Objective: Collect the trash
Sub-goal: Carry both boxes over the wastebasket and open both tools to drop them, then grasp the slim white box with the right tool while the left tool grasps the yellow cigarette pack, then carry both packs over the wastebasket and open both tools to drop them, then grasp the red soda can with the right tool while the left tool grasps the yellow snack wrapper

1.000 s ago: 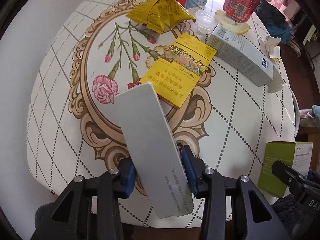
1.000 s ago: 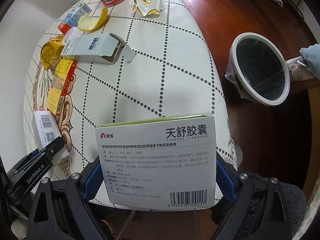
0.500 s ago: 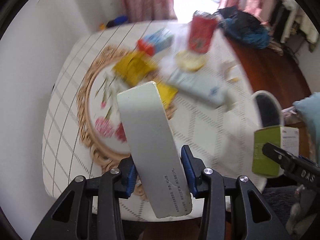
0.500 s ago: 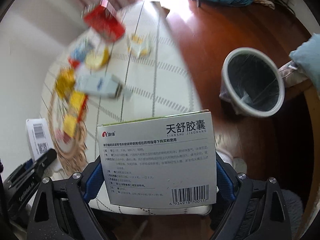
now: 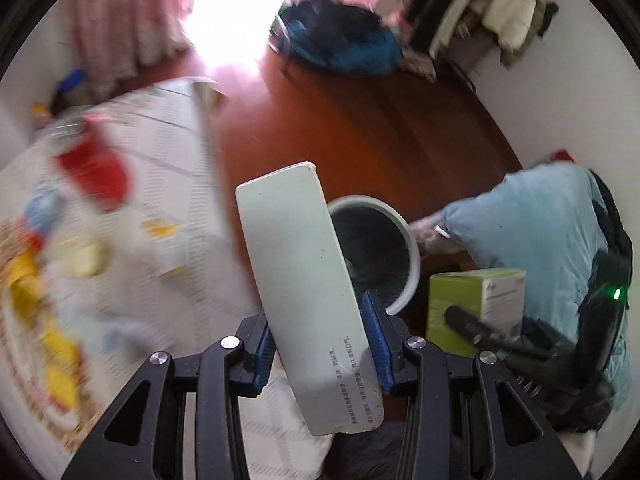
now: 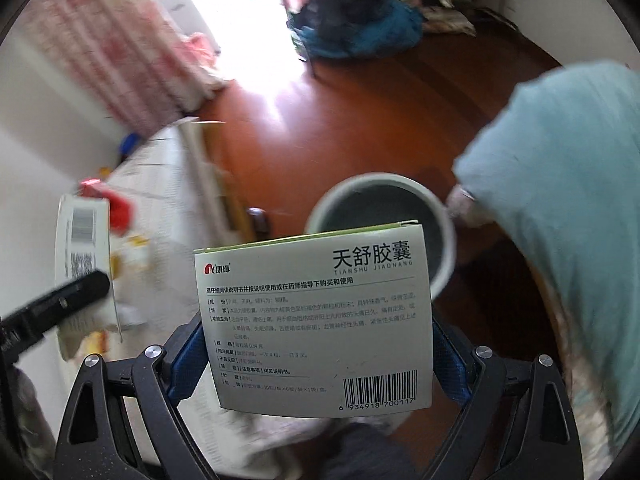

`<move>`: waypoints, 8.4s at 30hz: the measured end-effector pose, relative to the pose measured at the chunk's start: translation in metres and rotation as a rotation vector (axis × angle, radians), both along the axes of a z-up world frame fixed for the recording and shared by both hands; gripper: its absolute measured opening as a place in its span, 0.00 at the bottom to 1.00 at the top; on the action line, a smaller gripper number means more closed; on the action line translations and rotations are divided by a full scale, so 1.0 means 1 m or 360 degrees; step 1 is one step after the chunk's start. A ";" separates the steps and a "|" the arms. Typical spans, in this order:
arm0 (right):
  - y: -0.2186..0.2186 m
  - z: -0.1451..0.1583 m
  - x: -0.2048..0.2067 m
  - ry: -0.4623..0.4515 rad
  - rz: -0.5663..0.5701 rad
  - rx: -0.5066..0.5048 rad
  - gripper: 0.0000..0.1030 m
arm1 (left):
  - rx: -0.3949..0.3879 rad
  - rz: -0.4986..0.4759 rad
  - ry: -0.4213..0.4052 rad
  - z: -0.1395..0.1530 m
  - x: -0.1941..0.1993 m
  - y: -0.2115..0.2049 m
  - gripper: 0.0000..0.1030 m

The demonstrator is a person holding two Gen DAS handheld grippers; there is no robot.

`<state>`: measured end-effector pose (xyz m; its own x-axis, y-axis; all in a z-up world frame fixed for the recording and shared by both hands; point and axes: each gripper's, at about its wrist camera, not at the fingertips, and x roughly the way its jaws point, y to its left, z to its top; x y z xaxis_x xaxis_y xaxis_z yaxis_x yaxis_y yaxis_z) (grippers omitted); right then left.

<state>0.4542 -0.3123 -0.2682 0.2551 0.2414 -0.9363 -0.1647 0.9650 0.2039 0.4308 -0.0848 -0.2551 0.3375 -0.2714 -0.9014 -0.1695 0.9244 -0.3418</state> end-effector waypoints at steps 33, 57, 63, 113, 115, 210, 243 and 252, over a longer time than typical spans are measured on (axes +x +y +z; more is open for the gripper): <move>-0.055 -0.072 0.030 0.0070 -0.0231 -0.0269 1.00 | 0.0584 -0.0025 0.0057 -0.037 0.025 -0.054 0.99; -0.020 0.134 -0.075 -0.0307 -0.0121 -0.0004 1.00 | 0.0558 0.0363 -0.0271 0.115 -0.102 0.003 0.99; 0.087 0.117 -0.079 -0.0203 0.0322 0.0042 1.00 | 0.0685 0.0700 -0.0020 0.062 -0.155 0.100 0.99; 0.238 -0.074 -0.147 0.0582 0.0674 -0.0172 0.47 | 0.0237 0.0610 0.0538 -0.124 -0.187 0.201 0.57; 0.242 -0.073 -0.157 0.0542 0.0733 -0.0224 0.55 | 0.0374 0.0515 0.0534 -0.127 -0.184 0.186 0.57; -0.054 -0.018 0.007 0.0027 -0.0103 -0.0288 0.95 | 0.0535 0.0020 -0.0015 -0.007 -0.005 -0.065 0.94; 0.312 0.039 -0.025 -0.0286 0.0766 0.0022 0.95 | 0.0659 0.1247 0.0319 -0.046 -0.184 0.272 0.94; 0.406 -0.012 0.013 -0.0373 0.0874 -0.0051 0.95 | 0.0382 0.1297 0.0262 -0.069 -0.174 0.296 0.94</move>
